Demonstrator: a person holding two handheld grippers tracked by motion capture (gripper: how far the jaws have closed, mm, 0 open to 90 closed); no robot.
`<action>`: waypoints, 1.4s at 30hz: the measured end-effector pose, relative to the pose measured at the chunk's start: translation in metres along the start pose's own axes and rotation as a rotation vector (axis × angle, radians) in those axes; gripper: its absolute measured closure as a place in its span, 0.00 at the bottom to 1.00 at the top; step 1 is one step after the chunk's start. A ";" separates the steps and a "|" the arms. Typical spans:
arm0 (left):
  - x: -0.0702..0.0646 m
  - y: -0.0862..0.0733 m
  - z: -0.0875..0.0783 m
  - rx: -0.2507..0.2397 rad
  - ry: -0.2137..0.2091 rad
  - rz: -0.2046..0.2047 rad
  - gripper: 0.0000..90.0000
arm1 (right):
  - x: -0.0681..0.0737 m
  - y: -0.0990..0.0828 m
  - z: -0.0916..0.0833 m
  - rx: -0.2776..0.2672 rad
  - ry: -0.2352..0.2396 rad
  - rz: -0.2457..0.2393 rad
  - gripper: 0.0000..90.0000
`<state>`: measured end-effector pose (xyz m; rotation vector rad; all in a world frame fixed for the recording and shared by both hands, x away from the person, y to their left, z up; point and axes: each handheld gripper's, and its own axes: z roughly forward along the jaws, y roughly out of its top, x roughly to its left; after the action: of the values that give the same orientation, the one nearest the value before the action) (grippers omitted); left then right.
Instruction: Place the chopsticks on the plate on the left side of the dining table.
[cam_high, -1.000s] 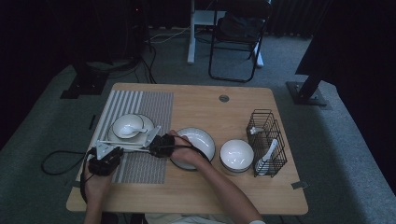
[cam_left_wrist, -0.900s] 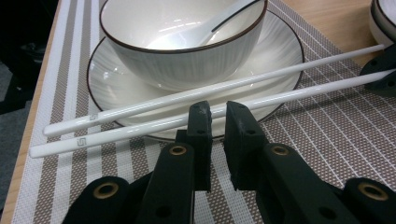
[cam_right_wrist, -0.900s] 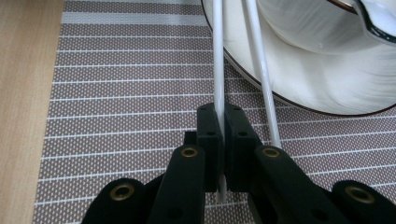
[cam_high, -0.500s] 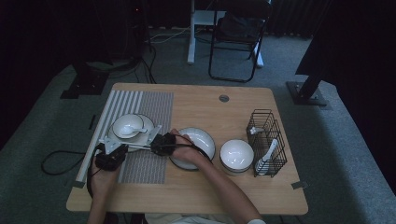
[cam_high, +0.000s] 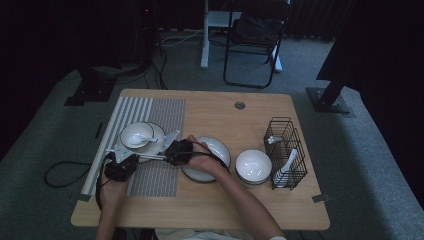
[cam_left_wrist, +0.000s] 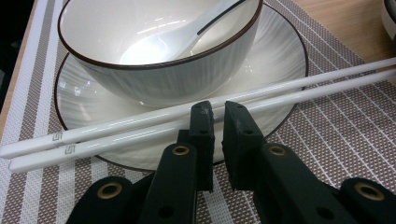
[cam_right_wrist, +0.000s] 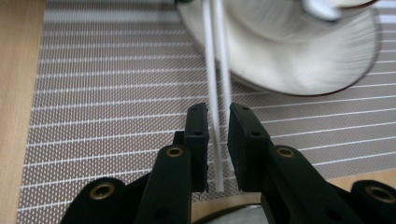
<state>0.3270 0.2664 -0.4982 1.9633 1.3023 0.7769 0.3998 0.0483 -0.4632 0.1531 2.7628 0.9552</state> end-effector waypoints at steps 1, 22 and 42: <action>0.000 0.000 0.000 0.000 0.001 0.001 0.92 | -0.002 0.000 -0.002 -0.001 -0.010 0.007 0.86; 0.002 -0.002 0.002 0.006 0.007 -0.010 0.92 | 0.001 0.001 0.016 0.081 -0.043 -0.008 0.83; 0.004 -0.004 0.002 0.007 0.019 -0.019 0.90 | -0.001 0.005 0.024 0.075 -0.056 0.002 0.87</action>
<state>0.3276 0.2712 -0.5014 1.9507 1.3353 0.7842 0.4068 0.0660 -0.4784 0.1915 2.7486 0.8355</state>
